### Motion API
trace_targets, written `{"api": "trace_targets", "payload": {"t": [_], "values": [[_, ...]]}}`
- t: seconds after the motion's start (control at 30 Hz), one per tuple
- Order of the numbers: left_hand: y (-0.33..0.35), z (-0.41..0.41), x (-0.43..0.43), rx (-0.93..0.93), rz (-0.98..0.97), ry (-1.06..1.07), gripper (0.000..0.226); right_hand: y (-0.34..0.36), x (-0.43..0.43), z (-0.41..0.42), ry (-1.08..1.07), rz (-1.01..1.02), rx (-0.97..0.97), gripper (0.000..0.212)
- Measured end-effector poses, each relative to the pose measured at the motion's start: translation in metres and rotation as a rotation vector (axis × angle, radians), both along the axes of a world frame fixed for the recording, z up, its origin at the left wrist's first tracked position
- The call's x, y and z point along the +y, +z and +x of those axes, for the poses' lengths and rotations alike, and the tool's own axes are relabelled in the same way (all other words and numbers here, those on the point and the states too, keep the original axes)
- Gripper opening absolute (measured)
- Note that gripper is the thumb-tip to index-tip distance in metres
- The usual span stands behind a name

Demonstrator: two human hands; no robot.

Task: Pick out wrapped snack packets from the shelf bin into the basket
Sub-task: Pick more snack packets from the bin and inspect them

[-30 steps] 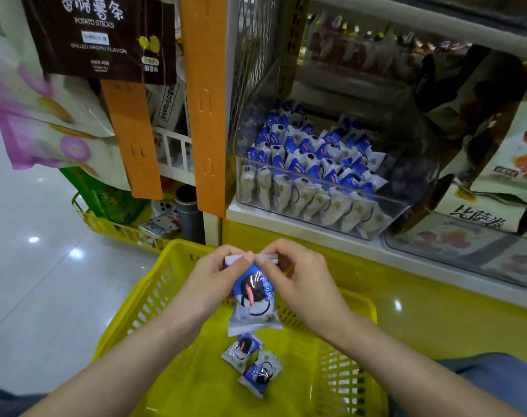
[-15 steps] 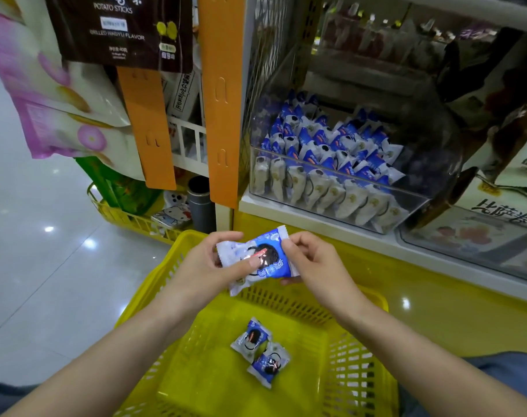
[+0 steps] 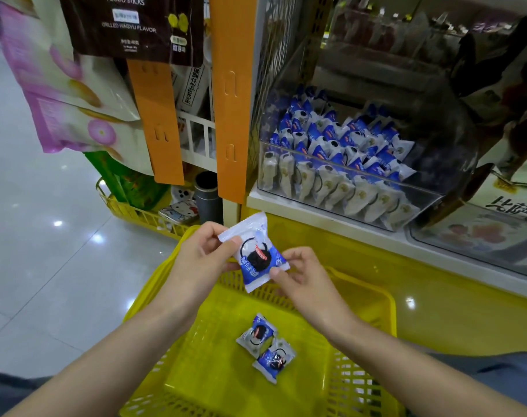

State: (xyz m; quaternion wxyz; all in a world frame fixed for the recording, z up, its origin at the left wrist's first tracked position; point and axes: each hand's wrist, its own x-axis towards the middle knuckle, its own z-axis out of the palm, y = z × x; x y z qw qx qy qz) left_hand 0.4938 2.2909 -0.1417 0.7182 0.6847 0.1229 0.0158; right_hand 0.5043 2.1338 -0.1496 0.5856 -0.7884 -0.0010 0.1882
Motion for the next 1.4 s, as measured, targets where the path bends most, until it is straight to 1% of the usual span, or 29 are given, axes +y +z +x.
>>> {"api": "trace_targets", "payload": {"t": [0.03, 0.07, 0.1, 0.13, 0.23, 0.27, 0.33, 0.4, 0.47, 0.53, 0.6, 0.63, 0.67, 0.77, 0.83, 0.9, 0.93, 0.97, 1.0, 1.03, 1.1, 1.13, 1.2, 1.27, 1.3, 1.33, 1.4], "values": [[0.001, 0.0, 0.0, -0.02, 0.039, -0.006, 0.008, 0.001, -0.001, 0.0, 0.044, -0.126, -0.135, 0.028], [0.001, 0.0, 0.001, -0.042, 0.078, -0.019, 0.008, 0.002, -0.001, 0.001, 0.087, -0.197, -0.254, 0.037], [0.001, 0.0, 0.0, -0.061, 0.118, -0.041, 0.01, 0.004, -0.001, 0.002, 0.117, -0.212, -0.334, 0.04], [0.001, 0.0, 0.0, -0.076, 0.157, -0.076, 0.011, 0.005, -0.001, 0.003, 0.133, -0.189, -0.363, 0.038], [-0.002, -0.003, -0.003, -0.095, 0.232, -0.179, 0.01, 0.008, 0.0, 0.005, 0.131, -0.134, -0.384, 0.008], [-0.002, -0.004, -0.004, -0.095, 0.24, -0.194, 0.01, 0.008, -0.001, 0.006, 0.129, -0.134, -0.39, 0.007], [-0.002, -0.004, -0.005, -0.101, 0.243, -0.198, 0.01, 0.009, -0.001, 0.007, 0.122, -0.103, -0.359, 0.012], [-0.001, -0.005, -0.005, -0.109, 0.245, -0.191, 0.015, 0.01, 0.0, 0.008, 0.138, -0.078, -0.346, 0.01], [-0.001, -0.005, -0.005, -0.109, 0.262, -0.199, 0.018, 0.011, 0.0, 0.006, 0.179, -0.113, -0.4, 0.006], [-0.002, -0.005, -0.005, -0.083, 0.273, -0.227, 0.018, 0.014, -0.003, 0.003, 0.248, -0.258, -0.557, 0.008], [-0.003, -0.005, -0.006, -0.055, 0.24, -0.249, 0.018, 0.019, -0.007, 0.002, 0.326, -0.481, -0.796, 0.013], [-0.003, -0.005, -0.006, -0.044, 0.219, -0.253, 0.018, 0.022, -0.008, 0.002, 0.346, -0.548, -0.863, 0.014], [-0.003, -0.004, -0.007, -0.041, 0.203, -0.25, 0.018, 0.024, -0.009, 0.002, 0.352, -0.568, -0.881, 0.014], [-0.005, -0.003, -0.009, -0.055, 0.224, -0.151, 0.012, 0.026, -0.01, 0.005, 0.293, -0.509, -0.852, 0.012], [-0.006, -0.002, -0.008, -0.051, 0.337, -0.06, 0.016, 0.024, -0.01, 0.008, 0.201, -0.454, -0.836, 0.01], [-0.006, -0.002, -0.005, -0.041, 0.442, -0.069, 0.014, 0.023, -0.01, 0.012, 0.107, -0.404, -0.806, 0.009], [-0.005, -0.001, -0.005, -0.019, 0.453, -0.1, 0.015, 0.023, -0.011, 0.014, 0.072, -0.364, -0.79, 0.008], [-0.003, 0.0, -0.006, 0.024, 0.407, -0.117, 0.02, 0.024, -0.011, 0.015, 0.052, -0.315, -0.78, 0.008], [-0.001, 0.001, -0.008, 0.092, 0.289, -0.122, 0.028, 0.024, -0.011, 0.016, 0.052, -0.271, -0.78, 0.008], [0.002, 0.002, -0.01, 0.172, 0.129, -0.121, 0.035, 0.024, -0.011, 0.016, 0.075, -0.246, -0.791, 0.007], [0.007, 0.005, -0.01, 0.27, -0.134, -0.132, 0.045, 0.023, -0.011, 0.014, 0.169, -0.254, -0.839, 0.007], [0.007, 0.005, -0.008, 0.269, -0.199, -0.147, 0.046, 0.022, -0.011, 0.012, 0.225, -0.284, -0.865, 0.008], [0.007, 0.005, -0.006, 0.2, -0.233, -0.163, 0.035, 0.021, -0.009, 0.009, 0.33, -0.384, -0.928, 0.013], [0.005, 0.004, -0.005, 0.13, -0.196, -0.115, 0.018, 0.02, -0.009, 0.007, 0.404, -0.48, -0.968, 0.02], [0.004, 0.004, -0.006, 0.11, -0.174, -0.083, 0.013, 0.019, -0.007, 0.006, 0.409, -0.487, -0.938, 0.022], [0.004, 0.004, -0.006, 0.097, -0.152, -0.057, 0.013, 0.019, -0.005, 0.004, 0.375, -0.453, -0.863, 0.025], [0.004, 0.004, -0.007, 0.087, -0.132, -0.039, 0.013, 0.02, -0.001, 0.002, 0.212, -0.29, -0.642, 0.028]]}}
